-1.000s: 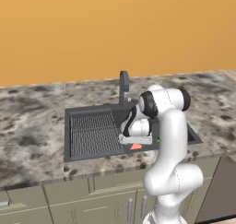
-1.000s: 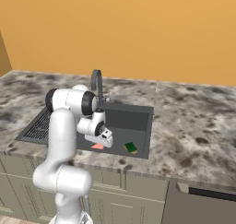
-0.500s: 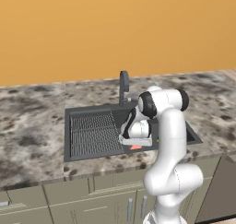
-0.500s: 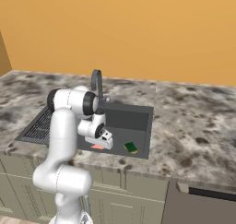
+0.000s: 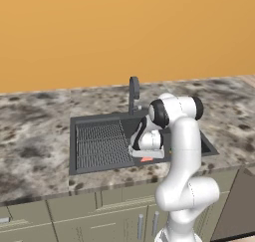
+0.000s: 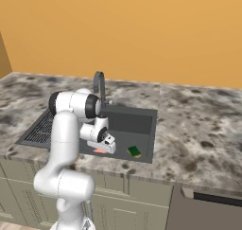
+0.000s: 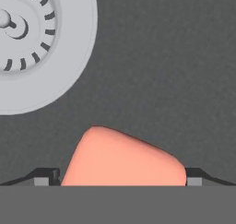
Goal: Pick up the bar soap and sponge from the sink, and place them back in the cabinet, and close the cabinet doors.
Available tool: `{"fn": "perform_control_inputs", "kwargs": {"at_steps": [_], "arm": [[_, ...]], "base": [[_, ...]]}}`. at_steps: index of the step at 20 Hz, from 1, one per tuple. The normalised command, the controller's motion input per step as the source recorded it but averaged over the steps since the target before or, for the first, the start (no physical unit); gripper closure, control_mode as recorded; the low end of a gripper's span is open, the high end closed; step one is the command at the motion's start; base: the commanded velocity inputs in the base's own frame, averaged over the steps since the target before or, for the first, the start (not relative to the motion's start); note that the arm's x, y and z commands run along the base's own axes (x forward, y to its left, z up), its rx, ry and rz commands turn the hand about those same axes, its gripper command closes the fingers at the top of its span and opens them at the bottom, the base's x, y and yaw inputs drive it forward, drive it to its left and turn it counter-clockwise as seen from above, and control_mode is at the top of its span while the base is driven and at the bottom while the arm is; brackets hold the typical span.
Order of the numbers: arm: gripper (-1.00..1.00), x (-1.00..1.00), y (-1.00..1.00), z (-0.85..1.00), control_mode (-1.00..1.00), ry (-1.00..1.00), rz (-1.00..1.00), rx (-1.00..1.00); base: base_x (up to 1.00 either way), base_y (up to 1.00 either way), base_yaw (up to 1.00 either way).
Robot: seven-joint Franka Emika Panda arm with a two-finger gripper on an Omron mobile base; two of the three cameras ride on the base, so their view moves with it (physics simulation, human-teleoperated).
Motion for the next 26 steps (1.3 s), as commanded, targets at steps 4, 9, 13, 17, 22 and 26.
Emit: {"fn": "perform_control_inputs", "kwargs": {"at_steps": [4, 9, 13, 17, 22, 26], "arm": [[-1.00, 0.00, 0.00, 0.00, -1.00, 0.00, 0.00, 0.00], [-1.00, 0.00, 0.00, 0.00, -1.00, 0.00, 0.00, 0.00], [-1.00, 0.00, 0.00, 0.00, -1.00, 0.00, 0.00, 0.00], [1.00, 0.00, 0.00, 0.00, -1.00, 0.00, 0.00, 0.00], [1.00, 0.00, 0.00, 0.00, -1.00, 0.00, 0.00, 0.00], [1.00, 0.00, 0.00, 0.00, -1.00, 0.00, 0.00, 0.00]], "base": [[0.00, 0.00, 0.00], [0.00, 0.00, 0.00], [0.00, 0.00, 0.00], [0.00, 0.00, 0.00], [0.00, 0.00, 0.00], [0.00, 0.00, 0.00]]}}
